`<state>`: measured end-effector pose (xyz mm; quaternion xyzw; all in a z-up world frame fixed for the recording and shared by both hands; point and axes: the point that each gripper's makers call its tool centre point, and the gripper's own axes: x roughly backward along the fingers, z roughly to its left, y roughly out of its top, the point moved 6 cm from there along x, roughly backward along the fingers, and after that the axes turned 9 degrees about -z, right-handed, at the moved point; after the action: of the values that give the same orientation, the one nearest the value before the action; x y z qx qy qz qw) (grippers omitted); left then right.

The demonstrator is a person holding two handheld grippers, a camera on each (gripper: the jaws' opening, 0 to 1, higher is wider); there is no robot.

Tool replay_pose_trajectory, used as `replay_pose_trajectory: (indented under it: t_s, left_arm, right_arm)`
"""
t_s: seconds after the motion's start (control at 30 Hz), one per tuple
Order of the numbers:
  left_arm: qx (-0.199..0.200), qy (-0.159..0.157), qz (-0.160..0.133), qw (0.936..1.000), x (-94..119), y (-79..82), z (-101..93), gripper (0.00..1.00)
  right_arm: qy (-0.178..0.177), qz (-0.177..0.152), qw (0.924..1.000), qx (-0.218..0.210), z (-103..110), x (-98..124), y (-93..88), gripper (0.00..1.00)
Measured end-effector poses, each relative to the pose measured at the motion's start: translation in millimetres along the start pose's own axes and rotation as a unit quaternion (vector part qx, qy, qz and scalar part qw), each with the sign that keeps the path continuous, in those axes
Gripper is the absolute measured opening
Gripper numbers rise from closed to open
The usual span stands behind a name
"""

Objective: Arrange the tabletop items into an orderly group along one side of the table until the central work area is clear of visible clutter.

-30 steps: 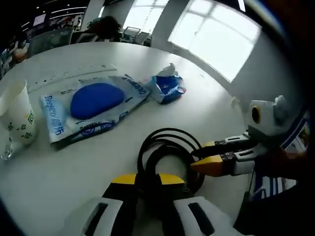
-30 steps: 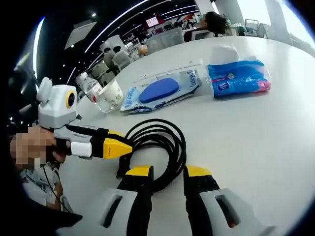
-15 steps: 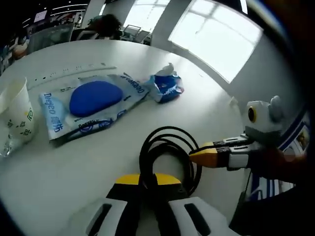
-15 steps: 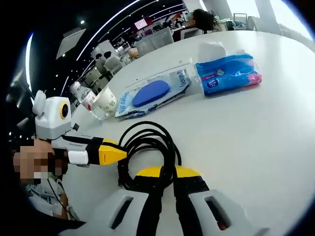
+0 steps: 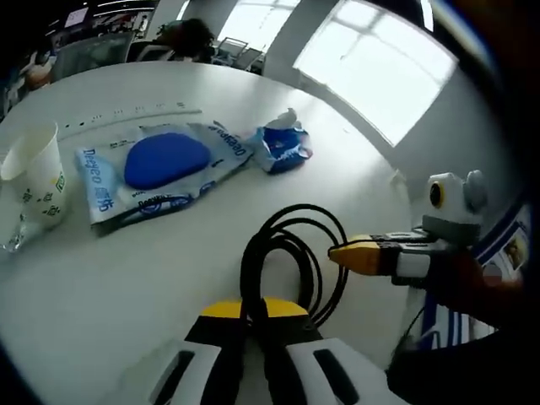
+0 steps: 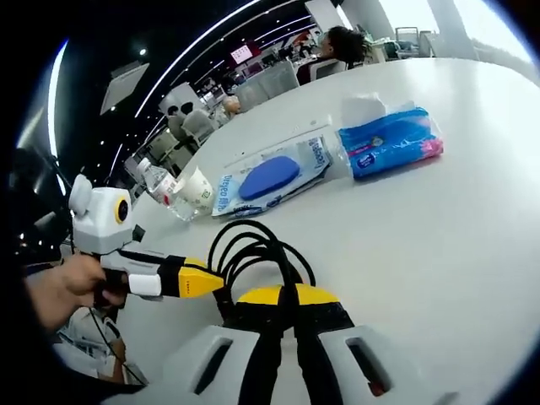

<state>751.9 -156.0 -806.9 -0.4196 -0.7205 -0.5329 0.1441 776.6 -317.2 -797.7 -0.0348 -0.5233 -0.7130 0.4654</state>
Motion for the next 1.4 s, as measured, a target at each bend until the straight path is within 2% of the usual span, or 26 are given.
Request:
replay_pose_trajectory:
  t_s: [0.07, 0.4, 0.73, 1.07, 1.4]
  left_arm:
    - [0.000, -0.001, -0.003, 1.0000, 2.2, 1.4, -1.3, 0.03]
    - [-0.007, -0.014, -0.010, 0.9998, 9.5, 8.7, -10.5, 0.03]
    - [-0.016, -0.021, -0.029, 0.9992, 15.2, 28.8, -24.8, 0.03]
    - [-0.022, -0.031, -0.038, 0.9985, 7.9, 49.8, -42.1, 0.03]
    - [-0.028, -0.041, -0.040, 0.9980, -8.9, 73.0, -58.4, 0.02]
  right_arm:
    - [0.003, -0.006, 0.9999, -0.010, -0.1, 1.0, 2.7, 0.00]
    - [0.009, -0.032, 0.9995, -0.002, 3.5, 15.1, 11.0, 0.00]
    - [0.013, -0.061, 0.9980, 0.011, 4.5, 30.5, 32.1, 0.00]
    - [0.004, -0.087, 0.9960, 0.018, -7.7, 42.5, 50.8, 0.00]
    - [-0.008, -0.106, 0.9940, 0.022, -30.5, 47.2, 71.1, 0.00]
